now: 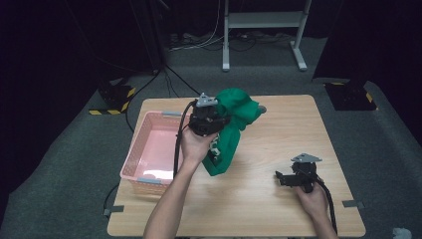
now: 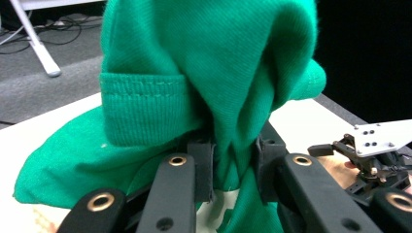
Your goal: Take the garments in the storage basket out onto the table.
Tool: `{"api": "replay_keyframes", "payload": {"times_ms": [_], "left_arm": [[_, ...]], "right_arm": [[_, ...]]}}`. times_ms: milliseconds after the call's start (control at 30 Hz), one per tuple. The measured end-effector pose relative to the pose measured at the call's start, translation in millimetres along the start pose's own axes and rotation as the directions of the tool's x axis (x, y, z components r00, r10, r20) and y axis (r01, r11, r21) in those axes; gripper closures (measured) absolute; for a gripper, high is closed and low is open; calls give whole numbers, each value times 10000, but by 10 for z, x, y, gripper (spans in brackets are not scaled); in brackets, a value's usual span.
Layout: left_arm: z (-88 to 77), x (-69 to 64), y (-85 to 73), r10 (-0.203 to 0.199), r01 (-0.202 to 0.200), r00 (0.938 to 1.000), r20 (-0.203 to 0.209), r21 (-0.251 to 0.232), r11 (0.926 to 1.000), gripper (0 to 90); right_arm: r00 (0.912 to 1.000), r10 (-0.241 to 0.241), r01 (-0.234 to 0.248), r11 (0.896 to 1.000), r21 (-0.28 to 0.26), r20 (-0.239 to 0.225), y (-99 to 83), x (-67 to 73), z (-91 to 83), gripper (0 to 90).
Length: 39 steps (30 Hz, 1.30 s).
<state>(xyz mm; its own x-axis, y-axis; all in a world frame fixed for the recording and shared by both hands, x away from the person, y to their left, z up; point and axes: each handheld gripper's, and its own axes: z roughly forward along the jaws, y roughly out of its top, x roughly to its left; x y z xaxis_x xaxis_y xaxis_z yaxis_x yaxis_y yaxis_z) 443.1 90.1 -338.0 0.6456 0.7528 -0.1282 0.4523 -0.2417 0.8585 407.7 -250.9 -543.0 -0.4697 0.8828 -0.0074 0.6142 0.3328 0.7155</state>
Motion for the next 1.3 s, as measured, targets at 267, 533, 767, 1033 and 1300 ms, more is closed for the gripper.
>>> {"api": "replay_keyframes", "payload": {"times_ms": [267,533,767,1033,1300], "left_arm": [[151,-98,-31,205,-209,9997,128,250,9995,748],[271,-157,-60,260,-271,9993,281,389,9989,747],[372,-197,-108,207,-230,9986,480,488,9985,746],[452,-214,-159,140,-174,9983,574,588,9981,745],[532,-219,-214,65,-103,9982,594,647,9979,746]], "right_arm": [[10000,-4,4,10000,2,0,0,0,0,42],[10000,-6,6,10000,-1,1,0,0,0,42],[10000,-1,1,10000,4,1,0,0,0,42],[10000,-2,2,10000,4,-1,0,0,0,42],[10000,-2,2,10000,4,-2,0,0,0,42]]}}
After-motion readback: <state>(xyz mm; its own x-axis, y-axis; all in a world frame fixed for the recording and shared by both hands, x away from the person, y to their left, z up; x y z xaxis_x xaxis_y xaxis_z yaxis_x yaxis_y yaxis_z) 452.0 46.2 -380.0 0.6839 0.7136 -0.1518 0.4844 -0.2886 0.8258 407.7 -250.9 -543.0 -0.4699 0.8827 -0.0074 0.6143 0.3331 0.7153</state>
